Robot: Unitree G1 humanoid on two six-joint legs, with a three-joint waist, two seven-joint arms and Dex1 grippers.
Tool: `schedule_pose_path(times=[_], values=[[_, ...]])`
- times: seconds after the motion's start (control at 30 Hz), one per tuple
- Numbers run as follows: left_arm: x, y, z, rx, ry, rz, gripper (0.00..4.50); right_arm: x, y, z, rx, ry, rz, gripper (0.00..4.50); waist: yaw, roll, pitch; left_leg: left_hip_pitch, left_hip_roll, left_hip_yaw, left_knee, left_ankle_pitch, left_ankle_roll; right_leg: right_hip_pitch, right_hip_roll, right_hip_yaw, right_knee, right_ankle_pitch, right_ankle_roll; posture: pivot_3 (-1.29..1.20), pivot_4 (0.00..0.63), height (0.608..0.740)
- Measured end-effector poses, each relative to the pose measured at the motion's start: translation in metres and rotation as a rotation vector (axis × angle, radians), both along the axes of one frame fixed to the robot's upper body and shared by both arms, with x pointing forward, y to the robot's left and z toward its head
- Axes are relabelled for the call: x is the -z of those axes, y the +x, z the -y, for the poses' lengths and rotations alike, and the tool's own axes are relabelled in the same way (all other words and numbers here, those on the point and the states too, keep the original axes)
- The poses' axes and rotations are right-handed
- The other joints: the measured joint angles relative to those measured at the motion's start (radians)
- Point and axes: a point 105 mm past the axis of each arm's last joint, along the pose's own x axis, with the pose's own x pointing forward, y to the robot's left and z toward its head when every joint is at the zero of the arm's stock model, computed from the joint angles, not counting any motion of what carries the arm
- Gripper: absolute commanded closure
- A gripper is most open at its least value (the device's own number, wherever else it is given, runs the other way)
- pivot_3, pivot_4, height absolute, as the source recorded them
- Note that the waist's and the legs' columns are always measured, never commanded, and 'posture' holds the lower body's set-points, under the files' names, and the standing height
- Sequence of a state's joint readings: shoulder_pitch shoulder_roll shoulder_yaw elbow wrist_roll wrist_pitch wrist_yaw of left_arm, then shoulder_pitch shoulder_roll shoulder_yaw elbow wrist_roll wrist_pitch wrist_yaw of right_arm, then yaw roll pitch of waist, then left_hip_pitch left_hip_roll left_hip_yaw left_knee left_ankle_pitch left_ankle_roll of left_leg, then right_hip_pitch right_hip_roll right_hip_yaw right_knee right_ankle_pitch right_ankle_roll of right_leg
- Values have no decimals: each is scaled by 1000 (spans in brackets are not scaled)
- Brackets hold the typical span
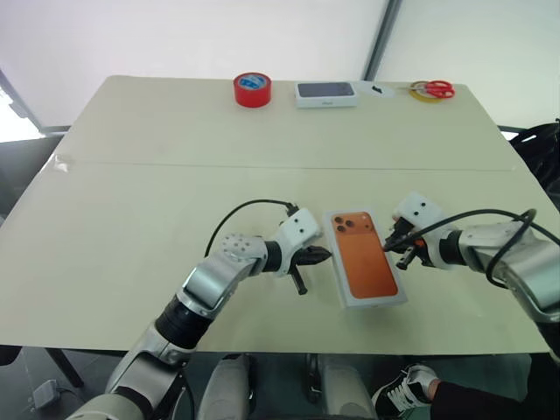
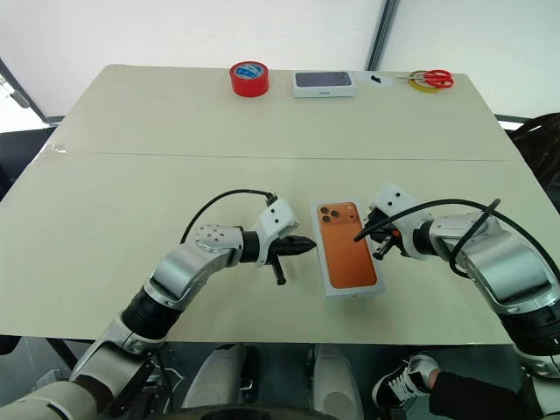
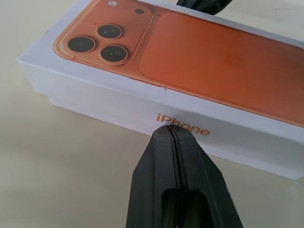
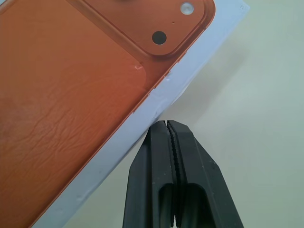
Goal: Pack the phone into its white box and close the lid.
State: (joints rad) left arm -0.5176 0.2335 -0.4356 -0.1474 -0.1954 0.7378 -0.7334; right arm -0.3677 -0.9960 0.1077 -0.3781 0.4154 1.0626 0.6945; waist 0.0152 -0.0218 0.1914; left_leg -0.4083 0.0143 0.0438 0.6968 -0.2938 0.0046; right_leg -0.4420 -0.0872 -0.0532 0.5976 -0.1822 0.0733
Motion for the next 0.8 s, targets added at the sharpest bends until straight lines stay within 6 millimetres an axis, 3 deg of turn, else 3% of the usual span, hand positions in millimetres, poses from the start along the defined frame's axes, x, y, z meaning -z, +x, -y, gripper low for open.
schedule_pose_path(times=[0.57, 0.8], values=[[5, 3, 3, -23, -4, -19, 4500, 5, 0, 4, 12, 1, -21, 4455, 0, 0, 0, 0, 0, 0, 0, 0, 0, 0, 0, 0, 0, 0, 0, 0, 150, 730], [3, 4, 1, -32, -10, -12, 4500, 6, -8, 15, -4, -35, -41, 4455, 0, 0, 0, 0, 0, 0, 1, 0, 0, 0, 0, 0, 0, 0, 0, 0, 150, 730]])
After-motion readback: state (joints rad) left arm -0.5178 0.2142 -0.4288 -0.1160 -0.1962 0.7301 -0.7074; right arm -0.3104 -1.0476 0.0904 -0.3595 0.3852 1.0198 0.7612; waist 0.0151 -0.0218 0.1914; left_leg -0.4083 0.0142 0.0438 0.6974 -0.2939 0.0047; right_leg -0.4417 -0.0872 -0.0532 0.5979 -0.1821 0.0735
